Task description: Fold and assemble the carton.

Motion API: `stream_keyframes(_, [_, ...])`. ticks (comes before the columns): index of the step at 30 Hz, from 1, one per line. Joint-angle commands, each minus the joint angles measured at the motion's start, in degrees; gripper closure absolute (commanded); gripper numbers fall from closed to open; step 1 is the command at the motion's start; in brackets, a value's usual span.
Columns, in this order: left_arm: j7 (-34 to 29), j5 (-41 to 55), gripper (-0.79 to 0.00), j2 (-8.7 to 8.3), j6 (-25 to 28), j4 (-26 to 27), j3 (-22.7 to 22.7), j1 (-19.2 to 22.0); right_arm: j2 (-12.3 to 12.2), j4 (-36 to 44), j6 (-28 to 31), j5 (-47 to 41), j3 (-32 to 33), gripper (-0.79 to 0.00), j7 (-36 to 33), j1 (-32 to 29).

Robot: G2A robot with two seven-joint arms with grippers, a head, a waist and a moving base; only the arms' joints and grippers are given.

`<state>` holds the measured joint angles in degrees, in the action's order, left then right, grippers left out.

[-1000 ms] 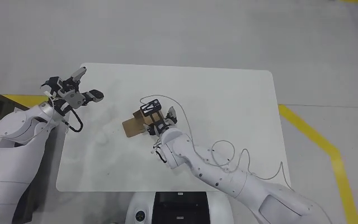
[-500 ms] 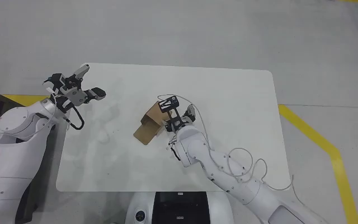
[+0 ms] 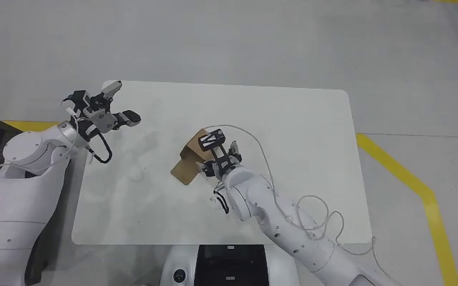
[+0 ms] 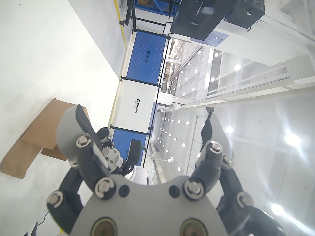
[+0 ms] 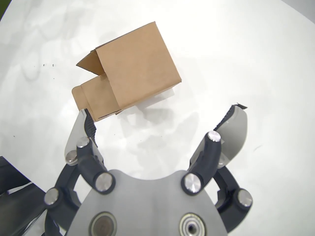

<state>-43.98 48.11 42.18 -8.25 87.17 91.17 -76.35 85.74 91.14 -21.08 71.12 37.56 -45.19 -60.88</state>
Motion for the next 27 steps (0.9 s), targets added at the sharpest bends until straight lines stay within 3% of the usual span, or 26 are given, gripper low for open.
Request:
stream_keyframes(1, [0.0, -0.2, -0.785, 0.13, -0.1, -0.1, -0.2, 0.2, 0.7, -1.7, -0.7, -0.5, -0.8, -0.785, 0.6, 1.0])
stream_keyframes(8, [-0.5, -0.3, -0.785, 0.54, -0.4, -0.8, -0.4, 0.7, 2.0, -4.2, -2.5, 0.6, -1.7, -0.785, -2.3, 2.1])
stream_keyframes(16, [-1.1, -0.8, -0.785, 0.93, -0.8, -1.2, -0.4, 1.4, 1.4, -3.6, -3.7, 6.4, 2.0, -0.785, -8.3, 1.2])
stream_keyframes(27, [-2.0, -1.1, -0.785, 1.37, -1.1, -1.5, 0.2, 1.6, 0.2, 0.9, -4.9, 14.0, 8.4, -0.785, -9.7, -2.2])
